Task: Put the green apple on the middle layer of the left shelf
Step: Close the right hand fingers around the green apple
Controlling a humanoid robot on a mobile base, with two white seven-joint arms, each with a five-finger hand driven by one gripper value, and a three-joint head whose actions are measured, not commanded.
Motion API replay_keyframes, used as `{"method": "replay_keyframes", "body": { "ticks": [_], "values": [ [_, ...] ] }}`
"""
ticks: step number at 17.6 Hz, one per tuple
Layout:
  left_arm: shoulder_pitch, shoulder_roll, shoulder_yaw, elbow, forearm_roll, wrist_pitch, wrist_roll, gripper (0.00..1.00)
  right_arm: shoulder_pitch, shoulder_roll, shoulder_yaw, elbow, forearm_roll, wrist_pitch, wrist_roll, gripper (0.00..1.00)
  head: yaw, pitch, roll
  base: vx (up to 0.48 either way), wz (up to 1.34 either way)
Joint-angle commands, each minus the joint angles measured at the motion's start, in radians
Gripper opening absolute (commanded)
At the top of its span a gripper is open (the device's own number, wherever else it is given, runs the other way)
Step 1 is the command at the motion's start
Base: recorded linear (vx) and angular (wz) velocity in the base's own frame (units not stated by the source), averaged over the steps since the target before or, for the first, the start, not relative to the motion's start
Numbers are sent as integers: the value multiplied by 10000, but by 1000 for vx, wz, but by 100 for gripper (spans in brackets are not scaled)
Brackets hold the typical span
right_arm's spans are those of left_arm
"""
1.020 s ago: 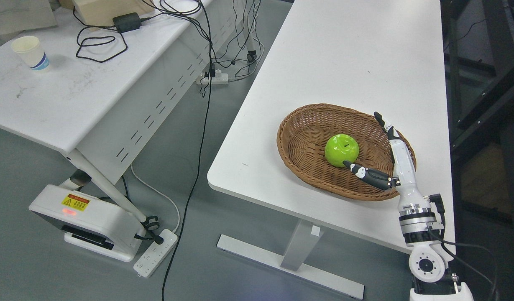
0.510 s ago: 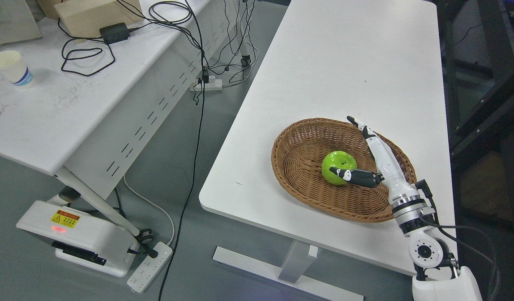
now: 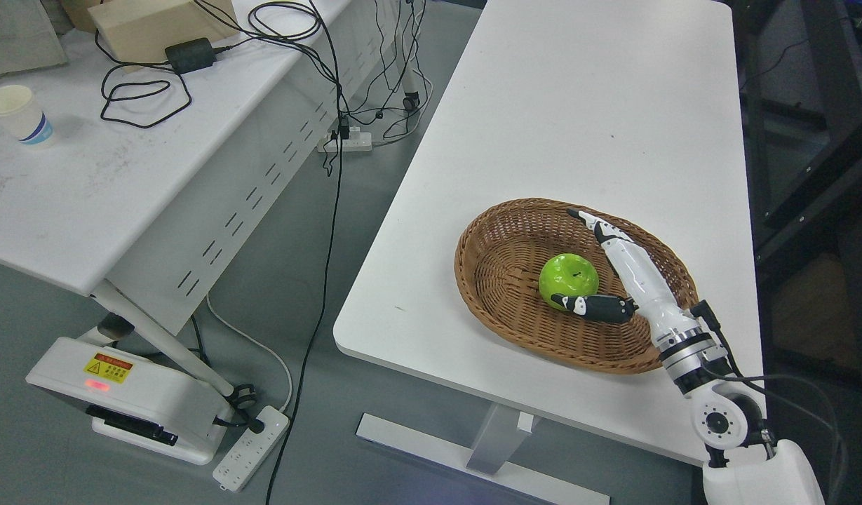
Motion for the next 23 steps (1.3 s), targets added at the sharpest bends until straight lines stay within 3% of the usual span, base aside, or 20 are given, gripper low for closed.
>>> {"method": "replay_keyframes", "body": {
  "ticks": [1,17,23],
  "values": [
    [0,175,-28,0,0,12,1,100,69,-758,192,484,132,-179,72,97,0,0,0,0,0],
    [0,175,2,0,0,-3,1,100,-115,-636,698,1113,209,-210,72,96,0,0,0,0,0],
    [0,175,3,0,0,-3,1,100,-115,-575,545,1113,209,-118,72,64,0,0,0,0,0]
  ]
}}
